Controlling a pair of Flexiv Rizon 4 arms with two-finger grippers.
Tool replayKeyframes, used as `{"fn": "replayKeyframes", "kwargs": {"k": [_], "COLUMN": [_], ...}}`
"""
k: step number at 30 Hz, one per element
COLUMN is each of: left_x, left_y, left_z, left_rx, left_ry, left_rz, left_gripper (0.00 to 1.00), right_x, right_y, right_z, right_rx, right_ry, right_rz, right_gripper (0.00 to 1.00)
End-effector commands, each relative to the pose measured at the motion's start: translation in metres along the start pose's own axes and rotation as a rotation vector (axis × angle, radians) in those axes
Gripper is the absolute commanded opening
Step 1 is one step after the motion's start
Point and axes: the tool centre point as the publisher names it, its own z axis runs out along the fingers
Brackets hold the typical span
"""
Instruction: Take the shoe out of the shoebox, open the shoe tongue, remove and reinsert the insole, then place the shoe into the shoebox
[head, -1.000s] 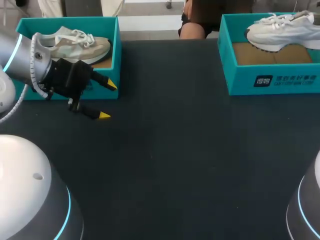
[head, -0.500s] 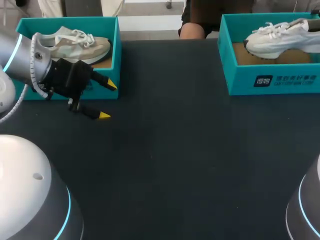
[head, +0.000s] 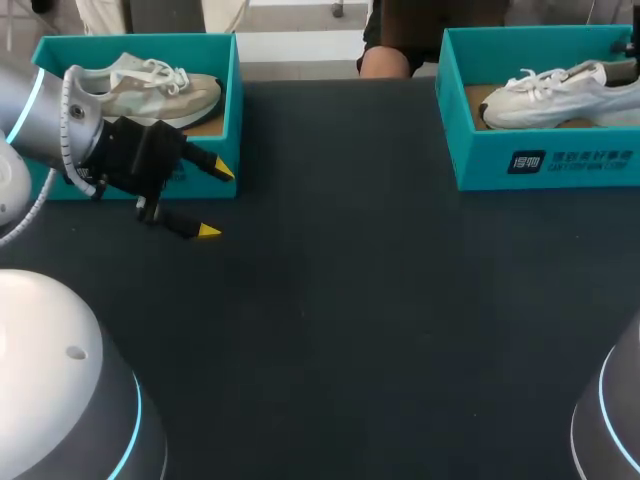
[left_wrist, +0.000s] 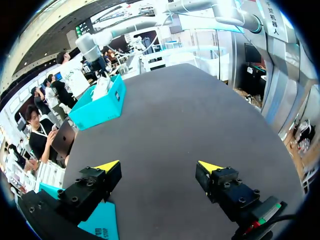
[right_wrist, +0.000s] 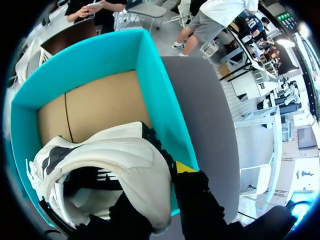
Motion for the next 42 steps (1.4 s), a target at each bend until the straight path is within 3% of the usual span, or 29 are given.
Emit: {"fn": "replayKeyframes", "kwargs": {"k": [1,10,24,25,26,28,36,42], "left_x": [0.0,0.0,0.0,0.0,0.0,0.0,0.0,0.0], "left_y": [0.0,0.0,0.0,0.0,0.0,0.0,0.0,0.0], "left_z": [0.001,0.001,0.001,0.001,0.001,0.001,0.001,0.001], "left_rx": [-0.002,-0.002,-0.002,-0.002,-0.002,-0.002,-0.002,-0.002], "left_ry": [0.002,0.002,0.002,0.002,0.002,0.002,0.002,0.002], "left_rz": [0.0,0.0,0.0,0.0,0.0,0.0,0.0,0.0], "left_gripper": [1.0,1.0,1.0,1.0,1.0,1.0,1.0,1.0], "right_x": [0.005,0.014,0.022,0.022,0.023,0.02,0.017,0.017], "right_y": [-0.008,-0.026,-0.028,-0.028,-0.028,-0.028,-0.03,-0.032], "right_z": [0.008,0.037,0.066,0.067,0.067,0.069,0.066,0.045], "right_rx": [0.0,0.037,0.07,0.069,0.068,0.065,0.063,0.024], "right_ry": [0.007,-0.011,0.018,0.017,0.018,0.018,0.008,0.003], "right_rz": [0.001,-0.023,-0.012,-0.014,-0.014,-0.005,0.011,0.013], "right_gripper": [0.0,0.0,0.0,0.04,0.2,0.39,0.48,0.57]}}
